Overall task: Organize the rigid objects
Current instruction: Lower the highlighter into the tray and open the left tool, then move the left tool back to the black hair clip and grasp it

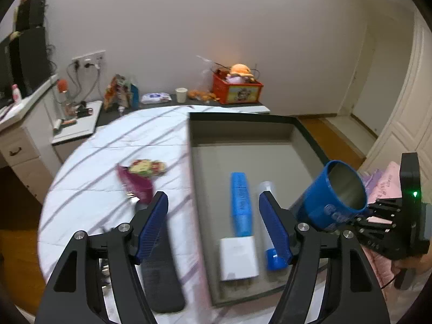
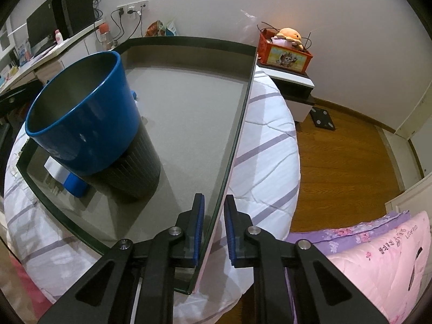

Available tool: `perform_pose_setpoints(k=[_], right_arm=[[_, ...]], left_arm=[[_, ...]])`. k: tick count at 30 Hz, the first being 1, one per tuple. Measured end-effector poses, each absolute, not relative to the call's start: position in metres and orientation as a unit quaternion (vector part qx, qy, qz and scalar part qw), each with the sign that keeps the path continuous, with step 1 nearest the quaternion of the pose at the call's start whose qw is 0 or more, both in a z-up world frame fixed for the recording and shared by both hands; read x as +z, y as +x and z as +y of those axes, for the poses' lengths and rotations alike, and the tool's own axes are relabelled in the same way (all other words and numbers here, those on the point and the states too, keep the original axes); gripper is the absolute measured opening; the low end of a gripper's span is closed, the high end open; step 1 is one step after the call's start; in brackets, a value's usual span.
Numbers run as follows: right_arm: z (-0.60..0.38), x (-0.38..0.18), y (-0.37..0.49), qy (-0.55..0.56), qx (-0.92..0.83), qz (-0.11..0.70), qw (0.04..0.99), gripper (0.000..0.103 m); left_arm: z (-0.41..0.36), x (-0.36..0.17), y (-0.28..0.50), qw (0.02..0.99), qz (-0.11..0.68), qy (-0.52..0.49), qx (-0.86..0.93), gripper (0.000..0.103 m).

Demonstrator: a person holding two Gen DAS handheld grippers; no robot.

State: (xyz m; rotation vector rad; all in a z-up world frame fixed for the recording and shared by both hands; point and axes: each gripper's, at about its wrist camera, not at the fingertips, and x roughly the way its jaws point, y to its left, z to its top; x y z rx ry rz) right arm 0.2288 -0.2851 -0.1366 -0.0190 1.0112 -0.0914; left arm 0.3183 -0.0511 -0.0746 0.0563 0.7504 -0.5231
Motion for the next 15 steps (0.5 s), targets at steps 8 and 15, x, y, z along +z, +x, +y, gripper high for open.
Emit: perform_pose_setpoints(k=[8,15], right_arm=[[-0.286,-0.137,0.229,-0.002,-0.054,0.48,0.876,0.013],[-0.289,-0.138,0.23,0.014,-0.07,0.474,0.878,0.012]], left_arm=[[0.009,-0.087,0.312,0.909,0.375,0.026,-0.179,0.078],[0.052,-0.109,0.307,0.91,0.394,0.034,-0.124,0.078]])
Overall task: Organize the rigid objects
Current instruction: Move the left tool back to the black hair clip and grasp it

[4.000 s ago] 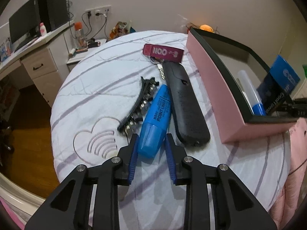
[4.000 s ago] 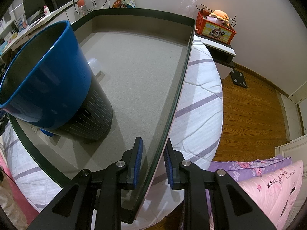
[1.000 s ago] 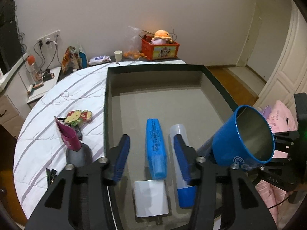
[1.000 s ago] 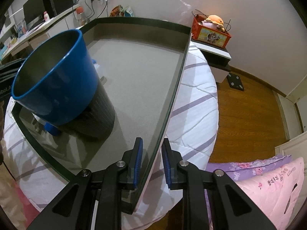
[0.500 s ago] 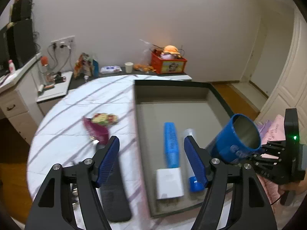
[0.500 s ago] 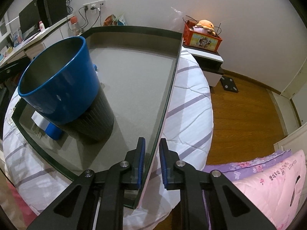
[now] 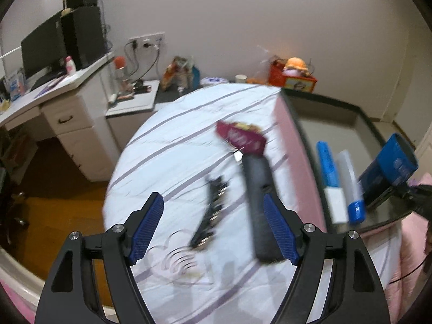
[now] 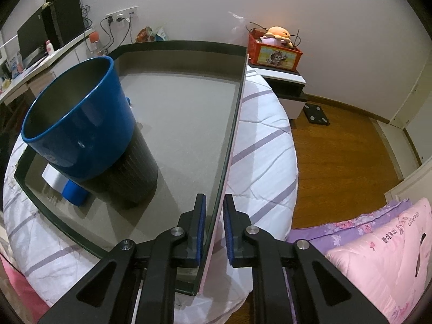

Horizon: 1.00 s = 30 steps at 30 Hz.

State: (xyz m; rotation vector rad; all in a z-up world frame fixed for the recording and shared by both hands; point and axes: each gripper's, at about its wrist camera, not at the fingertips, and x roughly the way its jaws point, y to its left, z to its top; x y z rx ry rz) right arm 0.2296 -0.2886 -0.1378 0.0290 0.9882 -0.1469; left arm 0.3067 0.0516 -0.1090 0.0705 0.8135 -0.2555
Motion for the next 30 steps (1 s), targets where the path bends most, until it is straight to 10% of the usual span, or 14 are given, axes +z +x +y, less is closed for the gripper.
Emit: perform_pose_setpoints(k=[25,30], right_arm=[[-0.287,-0.138,0.229,0.015,-0.076,0.476,0.876,0.012],[-0.286,-0.139,0.231,0.013,-0.076,0.481,0.874,0.012]], left_arm=[[0.042,-0.166,0.333,0.883,0.45,0.071,-0.114,0.082],[0.035,-0.17,0.337,0.884,0.445,0.074,-0.126,0.059]])
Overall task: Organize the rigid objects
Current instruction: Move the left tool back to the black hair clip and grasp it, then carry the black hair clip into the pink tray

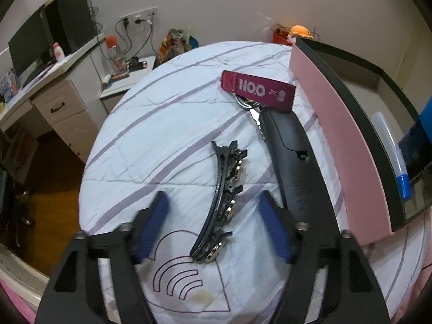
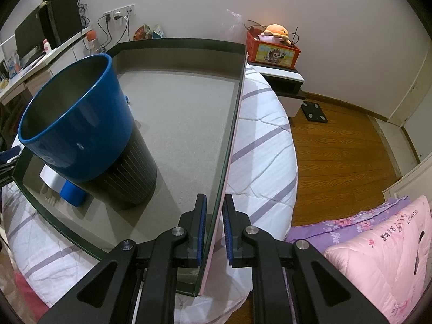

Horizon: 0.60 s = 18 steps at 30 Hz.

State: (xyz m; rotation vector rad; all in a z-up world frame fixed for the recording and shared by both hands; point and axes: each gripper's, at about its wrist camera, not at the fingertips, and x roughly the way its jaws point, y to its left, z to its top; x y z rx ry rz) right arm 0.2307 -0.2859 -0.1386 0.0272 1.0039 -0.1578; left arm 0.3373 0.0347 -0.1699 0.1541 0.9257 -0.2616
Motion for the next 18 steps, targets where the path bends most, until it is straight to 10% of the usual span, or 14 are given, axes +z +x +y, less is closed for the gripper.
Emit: perform_pose_setpoints(k=[4,18], right_arm=[[-0.286,-0.139,0.231,0.014,-0.075,0.482,0.873,0.012],[-0.286,-0.138,0.232,0.008,-0.076,0.486,0.87,0.012]], left_arm=[[0.036,-0.165,0.334,0.879,0.446,0.06,-0.158,0.017],[0.037,-0.125,0.3,0.897,0.403,0.027,-0.178,0.017]])
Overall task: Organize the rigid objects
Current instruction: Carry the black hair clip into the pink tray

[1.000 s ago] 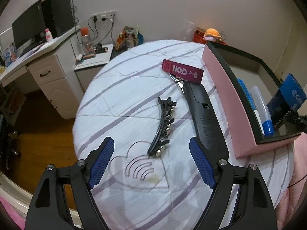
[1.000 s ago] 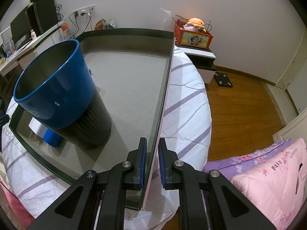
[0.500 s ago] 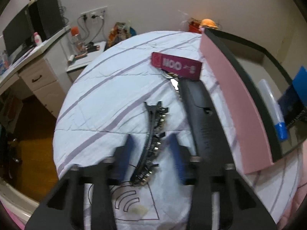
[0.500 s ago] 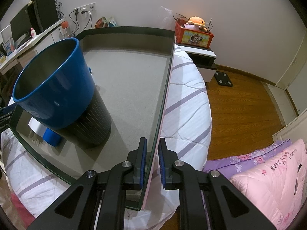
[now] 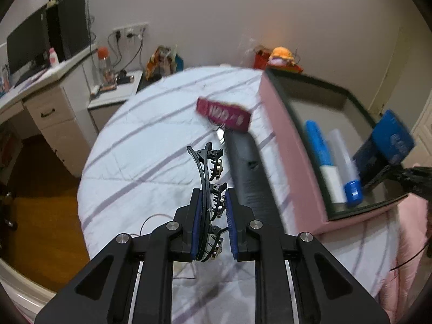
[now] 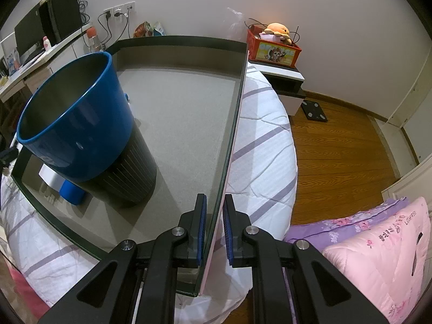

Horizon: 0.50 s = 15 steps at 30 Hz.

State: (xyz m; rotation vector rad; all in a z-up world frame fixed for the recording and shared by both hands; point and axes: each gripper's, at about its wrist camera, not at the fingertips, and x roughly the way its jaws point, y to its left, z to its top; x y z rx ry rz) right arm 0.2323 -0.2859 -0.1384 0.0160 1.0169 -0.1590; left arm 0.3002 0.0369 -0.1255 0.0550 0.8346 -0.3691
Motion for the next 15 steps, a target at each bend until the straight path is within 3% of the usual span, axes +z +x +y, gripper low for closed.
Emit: perform_pose_setpoints(k=[15], right_arm=[[-0.285,-0.138,0.232,0.008,-0.077,0.486,0.87,0.012]], left_arm=[[-0.058,-0.087,0.292,0.883,0.366,0.077,-0.284,0.017]])
